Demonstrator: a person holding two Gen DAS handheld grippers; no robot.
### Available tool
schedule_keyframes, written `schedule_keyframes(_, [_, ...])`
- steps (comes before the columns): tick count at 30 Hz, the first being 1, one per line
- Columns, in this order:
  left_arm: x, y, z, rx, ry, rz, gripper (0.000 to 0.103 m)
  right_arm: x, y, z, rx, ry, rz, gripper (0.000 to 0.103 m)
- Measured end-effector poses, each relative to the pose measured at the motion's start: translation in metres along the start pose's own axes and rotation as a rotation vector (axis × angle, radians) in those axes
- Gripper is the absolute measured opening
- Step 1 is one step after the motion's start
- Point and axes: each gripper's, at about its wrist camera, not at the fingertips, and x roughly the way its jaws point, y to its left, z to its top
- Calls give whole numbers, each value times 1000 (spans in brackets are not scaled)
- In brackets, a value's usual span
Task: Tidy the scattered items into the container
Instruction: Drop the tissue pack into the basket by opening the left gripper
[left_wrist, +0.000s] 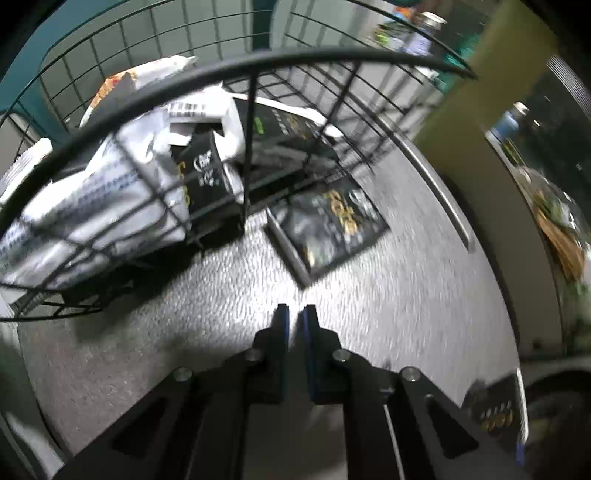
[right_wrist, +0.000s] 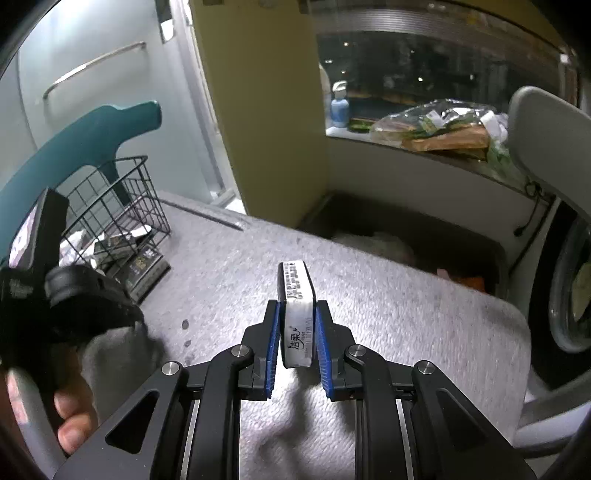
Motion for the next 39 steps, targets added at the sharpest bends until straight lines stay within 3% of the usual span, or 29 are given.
schedule_keyframes(6, [-3, 6, 2, -103, 28, -26, 12, -6, 2, -8, -18, 21, -32, 19])
schedule_keyframes(10, [-8, -2, 9, -150, -9, -9, 15, -13, 1, -23, -17, 22, -59, 19])
schedule_keyframes(21, [7, -13, 29, -280, 59, 65, 24, -14, -3, -46, 2, 48, -23, 20])
schedule_keyframes(26, [11, -15, 47, -358, 107, 55, 42, -14, -2, -45, -1, 44, -11, 20])
schedule_keyframes(28, [14, -15, 52, -378, 136, 35, 60, -13, -2, -43, -3, 43, -10, 20])
schedule_keyframes(30, [18, -14, 57, -378, 163, 35, 67, -13, -1, -42, -1, 41, -6, 20])
schedule_keyframes(33, [20, -15, 62, -332, 172, 47, 67, -13, -1, -41, -1, 39, -4, 20])
schedule_keyframes(35, [19, -15, 58, -277, 157, 68, 60, -13, -1, -40, 3, 36, -1, 20])
schedule_keyframes(39, [13, -9, 50, -264, 159, 37, 26, -16, 3, -39, 2, 39, -10, 20])
